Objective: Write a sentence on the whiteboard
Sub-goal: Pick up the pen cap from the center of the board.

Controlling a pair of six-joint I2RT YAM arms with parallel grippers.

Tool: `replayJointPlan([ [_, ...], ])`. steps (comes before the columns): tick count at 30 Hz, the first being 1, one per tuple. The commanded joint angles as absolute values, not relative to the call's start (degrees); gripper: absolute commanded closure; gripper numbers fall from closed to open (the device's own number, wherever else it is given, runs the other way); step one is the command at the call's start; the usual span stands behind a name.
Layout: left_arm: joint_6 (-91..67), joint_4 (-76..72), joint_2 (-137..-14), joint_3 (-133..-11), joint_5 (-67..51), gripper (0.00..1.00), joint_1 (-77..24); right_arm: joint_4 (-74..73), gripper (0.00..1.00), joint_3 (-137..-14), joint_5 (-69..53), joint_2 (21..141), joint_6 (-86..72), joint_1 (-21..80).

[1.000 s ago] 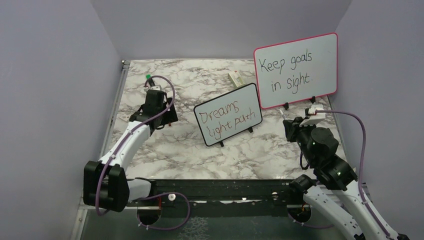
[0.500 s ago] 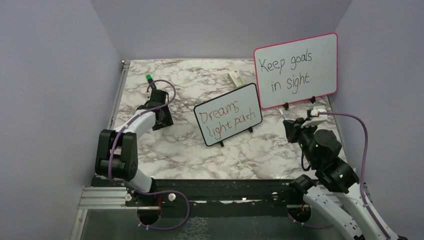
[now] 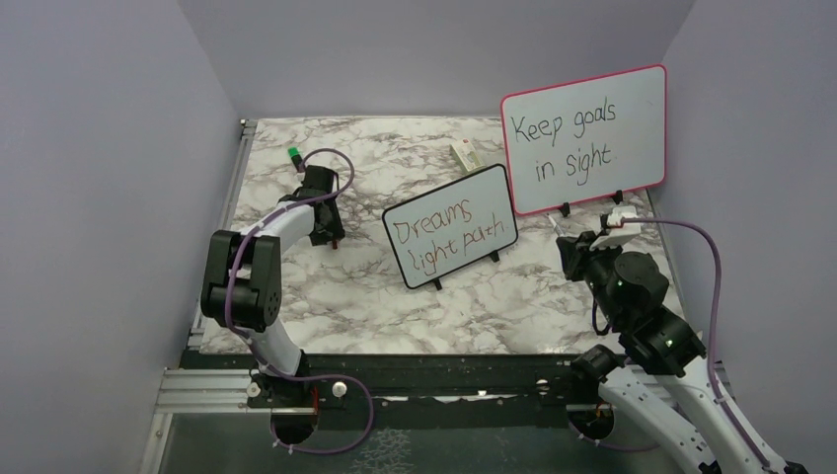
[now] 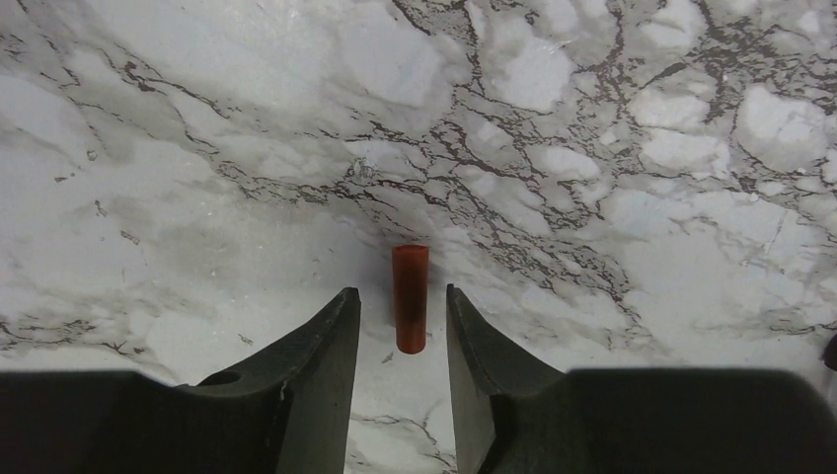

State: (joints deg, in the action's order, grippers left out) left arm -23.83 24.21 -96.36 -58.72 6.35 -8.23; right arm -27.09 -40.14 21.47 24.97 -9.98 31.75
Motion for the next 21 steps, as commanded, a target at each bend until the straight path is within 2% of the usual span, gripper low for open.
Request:
replayJointPlan([
  [1, -22.64, 24.73, -98.69, -60.84, 5.18, 0.64, -8.00, -26.48, 0.99, -40.25, 21.05, 25.49, -9.14, 31.38],
  [6, -21.74, 24.97, -100.20, -60.87, 5.62, 0.76, -8.04, -26.54, 0.99, -40.25, 21.36, 25.71, -8.97, 31.38],
  [8, -21.55, 25.09, -100.16, -60.55, 5.39, 0.84, -8.00, -26.54, 0.99, -40.24, 21.28, 25.91, -8.96, 31.38],
  [14, -21.76, 25.39, -96.01, -59.40, 5.02, 0.99, -8.00, -25.52, 0.99, -40.07, 19.19, 26.25, -8.18, 31.38],
  [21, -26.12, 25.37, -82.20, -56.12, 3.36, 1.00, -8.00, -24.95, 0.99, -40.29, 16.47, 26.90, -7.49, 31.38],
])
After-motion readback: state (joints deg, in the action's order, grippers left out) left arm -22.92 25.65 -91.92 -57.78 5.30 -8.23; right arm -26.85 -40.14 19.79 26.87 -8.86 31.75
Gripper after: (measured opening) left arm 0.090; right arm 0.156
